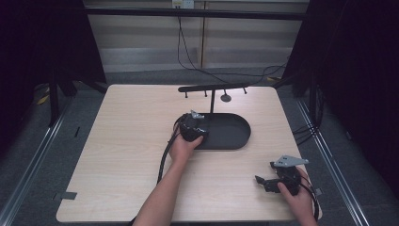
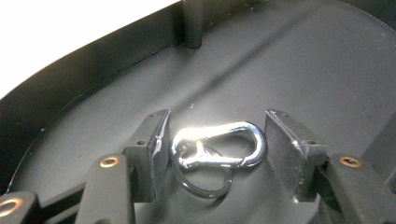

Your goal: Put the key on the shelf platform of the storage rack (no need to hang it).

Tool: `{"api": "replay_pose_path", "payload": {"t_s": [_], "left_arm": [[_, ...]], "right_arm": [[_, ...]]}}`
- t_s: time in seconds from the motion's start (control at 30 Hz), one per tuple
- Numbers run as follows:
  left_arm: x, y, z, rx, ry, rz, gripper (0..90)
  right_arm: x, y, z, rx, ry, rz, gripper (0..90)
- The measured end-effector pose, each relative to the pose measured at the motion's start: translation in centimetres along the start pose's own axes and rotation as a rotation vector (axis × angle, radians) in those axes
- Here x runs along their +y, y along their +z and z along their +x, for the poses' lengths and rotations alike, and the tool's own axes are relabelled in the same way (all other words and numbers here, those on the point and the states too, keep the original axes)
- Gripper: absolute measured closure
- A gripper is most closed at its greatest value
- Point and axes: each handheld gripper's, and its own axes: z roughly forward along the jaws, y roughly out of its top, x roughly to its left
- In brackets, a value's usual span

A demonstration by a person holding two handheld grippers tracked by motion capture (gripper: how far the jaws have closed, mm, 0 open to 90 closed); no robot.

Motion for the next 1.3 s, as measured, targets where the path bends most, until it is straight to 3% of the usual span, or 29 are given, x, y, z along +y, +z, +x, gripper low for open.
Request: {"api": "replay_pose_path", "payload": {"t_s": [0.63,0.83,1.3], "left_arm": [[0.0,-0.1,0.1,0.011,-0.013,0.020,26.9],[0.1,-0.6,0.1,0.001,-0.039,0.021,24.1],[0.3,-1.7,0.2,-0.023,-0.052,0.014,18.9]], "right_arm": [[0.0,0.0,0.0,0.001,0.000,0.000,13.5],[0.0,0.0,0.0,0.001,0.002,0.000,13.5],[0.0,0.0,0.0,0.000,0.000,0.000,13.5]]}}
